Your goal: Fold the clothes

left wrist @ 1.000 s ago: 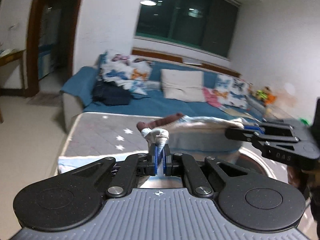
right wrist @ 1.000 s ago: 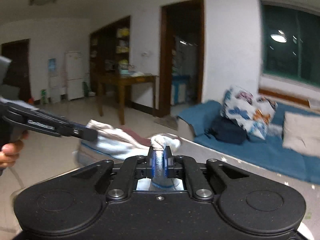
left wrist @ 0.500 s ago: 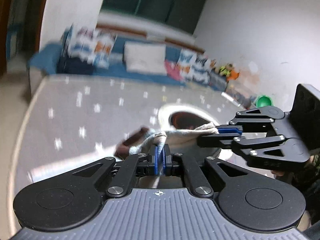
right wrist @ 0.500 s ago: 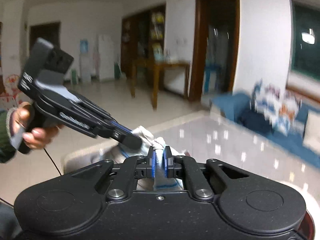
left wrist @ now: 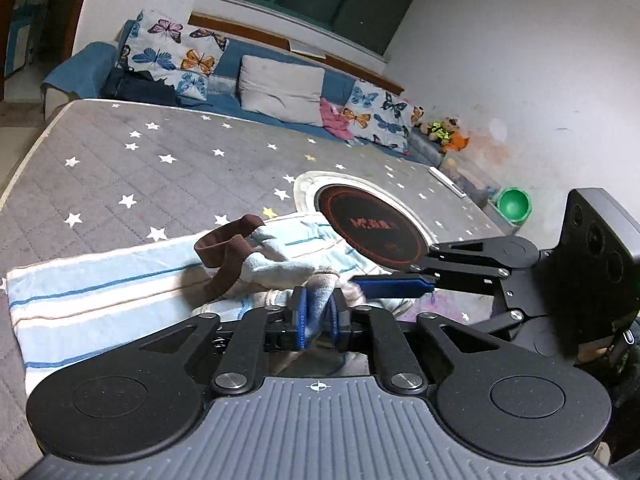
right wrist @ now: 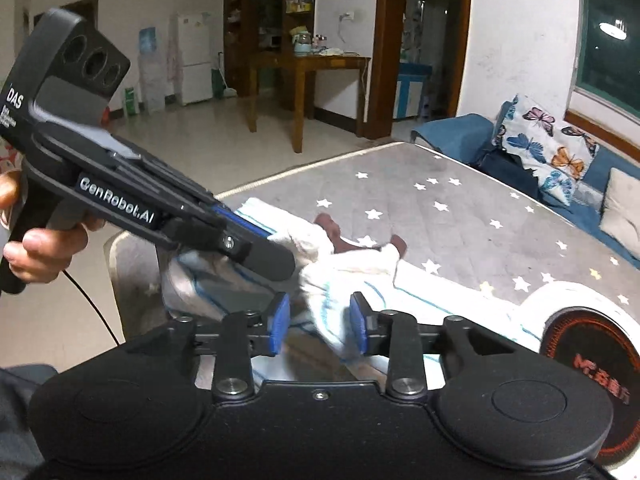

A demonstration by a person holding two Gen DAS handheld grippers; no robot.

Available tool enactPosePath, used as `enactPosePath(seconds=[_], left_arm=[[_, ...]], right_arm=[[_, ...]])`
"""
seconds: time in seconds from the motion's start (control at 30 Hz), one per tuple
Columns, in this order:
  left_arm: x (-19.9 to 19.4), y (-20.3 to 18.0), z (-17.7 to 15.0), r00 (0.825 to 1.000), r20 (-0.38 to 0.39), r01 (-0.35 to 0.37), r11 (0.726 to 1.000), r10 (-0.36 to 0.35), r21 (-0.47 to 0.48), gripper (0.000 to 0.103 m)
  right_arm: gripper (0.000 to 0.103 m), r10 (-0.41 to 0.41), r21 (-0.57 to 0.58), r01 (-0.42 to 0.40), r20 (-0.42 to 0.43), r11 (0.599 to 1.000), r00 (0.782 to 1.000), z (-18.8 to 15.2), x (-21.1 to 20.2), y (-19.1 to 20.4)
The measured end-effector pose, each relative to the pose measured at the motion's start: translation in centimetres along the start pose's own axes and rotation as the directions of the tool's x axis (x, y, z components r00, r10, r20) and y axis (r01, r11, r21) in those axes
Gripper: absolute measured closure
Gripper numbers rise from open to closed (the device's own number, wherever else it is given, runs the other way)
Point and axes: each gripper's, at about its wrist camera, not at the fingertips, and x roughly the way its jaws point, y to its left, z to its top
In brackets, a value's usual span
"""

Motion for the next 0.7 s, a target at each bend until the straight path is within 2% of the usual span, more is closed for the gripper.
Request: enactPosePath(seconds=[0.03, 0.2, 0.27, 0.37, 0.5, 0.57, 0.7], left_arm=[[0.0, -0.2, -0.3, 1.0, -0.002, 0.012, 1.0, -0.012, -0.013, 0.077], [-1.2, -1.3, -0.8, 1.0, 0.017, 0.0, 1.0, 0.001, -0.016, 0.074], [-2.2, -1.8, -1.0, 0.999, 0.038, -0.023, 1.0, 0.024, -0.014, 0.067], [-3.8, -2.8, -1.2, 0.997, 0.063, -0.048, 0.999, 0.048, -0.006, 0.064], [-4.0, -4.0, -1.6, 0.992, 0.042, -0.118, 0.993, 0.117, 0.021, 0.058], [-4.0, -4.3, -2.0, 0.989, 0.016, -0.146, 0.989, 0.146, 0.014, 0.051], [-4.4, -4.9, -2.8, 0.98, -0.009, -0.198, 0.98, 0.198, 0.003, 0.051]], right_arm=[[0.064, 0.0, 0.001, 0.0, -0.002, 1.0, 1.0, -0.2, -0.2, 0.2], [0.06, -0.017, -0.013, 0.017, -0.003, 1.0, 1.0, -1.3, -0.8, 1.4], [0.059, -0.029, -0.009, 0.029, 0.005, 1.0, 1.0, -2.0, -1.5, 1.8], [0.052, -0.07, 0.011, 0.07, 0.024, 0.997, 0.997, -2.2, -2.4, 2.1], [0.052, -0.101, 0.053, 0.1, 0.029, 0.994, 0.994, -3.4, -2.3, 1.8], [0.05, -0.104, 0.064, 0.102, 0.023, 0.993, 0.994, -3.8, -2.1, 1.9], [0.045, -0.122, 0.074, 0.123, -0.012, 0.99, 0.992, -4.6, -1.7, 2.4]])
